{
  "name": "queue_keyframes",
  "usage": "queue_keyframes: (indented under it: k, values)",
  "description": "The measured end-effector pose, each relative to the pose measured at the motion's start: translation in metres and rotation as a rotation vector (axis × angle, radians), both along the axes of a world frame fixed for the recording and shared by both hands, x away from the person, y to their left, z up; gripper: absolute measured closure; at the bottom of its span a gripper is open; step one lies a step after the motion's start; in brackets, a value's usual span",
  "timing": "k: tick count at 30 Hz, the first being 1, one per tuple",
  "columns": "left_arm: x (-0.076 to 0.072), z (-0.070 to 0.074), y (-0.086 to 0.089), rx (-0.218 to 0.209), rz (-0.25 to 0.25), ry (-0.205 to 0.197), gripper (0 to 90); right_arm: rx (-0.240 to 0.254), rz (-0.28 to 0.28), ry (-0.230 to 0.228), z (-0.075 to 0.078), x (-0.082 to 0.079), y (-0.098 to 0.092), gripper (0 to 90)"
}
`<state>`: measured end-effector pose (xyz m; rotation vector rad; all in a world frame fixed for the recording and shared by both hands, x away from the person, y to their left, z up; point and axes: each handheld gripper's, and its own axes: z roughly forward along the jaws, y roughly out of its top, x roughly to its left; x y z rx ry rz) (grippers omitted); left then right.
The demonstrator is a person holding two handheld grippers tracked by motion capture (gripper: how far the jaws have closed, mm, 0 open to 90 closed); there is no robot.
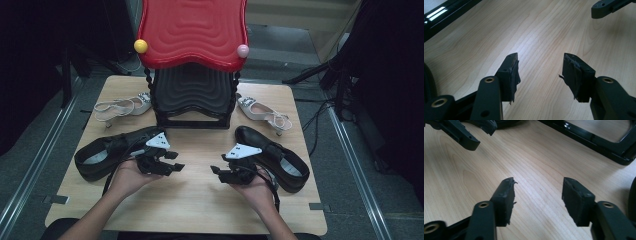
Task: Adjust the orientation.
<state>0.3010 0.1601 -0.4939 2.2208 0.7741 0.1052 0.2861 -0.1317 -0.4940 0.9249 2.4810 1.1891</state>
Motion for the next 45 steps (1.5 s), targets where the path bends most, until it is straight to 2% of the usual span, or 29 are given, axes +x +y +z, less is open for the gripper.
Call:
queue_keyframes:
  k: [3,7,9,12,16,19,23,26,29,31,34,38,45]
  values:
    - [0.0,0.001,0.001,0.001,-0.005,0.0,51.3,0.018,0.01,-0.004,-0.002,0.0,-0.003,50.0]
    - [-0.003,0.004,0.003,0.003,-0.018,-0.029,54.5,0.032,0.008,0.007,-0.001,0.001,-0.004,52.9]
    - [-0.004,0.006,0.004,-0.002,-0.026,-0.039,54.7,0.012,0.009,0.019,0.001,0.001,-0.004,53.9]
    - [-0.003,0.009,0.007,-0.001,-0.011,-0.009,51.9,0.001,0.002,0.017,0.004,0.002,-0.004,52.5]
    - [0.0,0.013,0.013,0.002,0.009,0.036,44.7,0.027,-0.003,0.014,0.008,0.002,-0.006,50.8]
    - [-0.001,0.019,0.019,-0.022,0.027,0.038,45.1,0.053,-0.008,0.022,0.01,0.002,-0.009,49.4]
    - [-0.002,0.026,0.028,-0.035,0.014,0.04,43.7,0.06,0.0,0.025,0.012,0.002,-0.01,50.3]
    - [-0.004,0.029,0.034,-0.007,0.023,0.037,44.4,0.041,0.022,0.018,0.01,0.002,-0.008,50.7]
    - [-0.007,0.033,0.039,0.014,0.025,0.034,45.5,0.032,0.04,0.035,0.008,0.003,-0.006,52.7]
    - [-0.008,0.035,0.043,0.015,0.04,0.026,45.4,0.036,0.045,0.037,0.009,0.003,-0.005,52.8]
    - [-0.009,0.036,0.051,0.0,0.056,0.038,45.3,0.032,0.052,0.035,0.01,0.005,-0.005,53.1]
    - [-0.013,0.04,0.06,0.006,0.08,0.047,45.1,0.04,0.052,0.038,0.011,0.008,-0.005,52.8]
    - [-0.02,0.048,0.076,0.021,0.1,0.037,45.2,0.028,0.08,0.04,0.01,0.011,0.002,51.9]
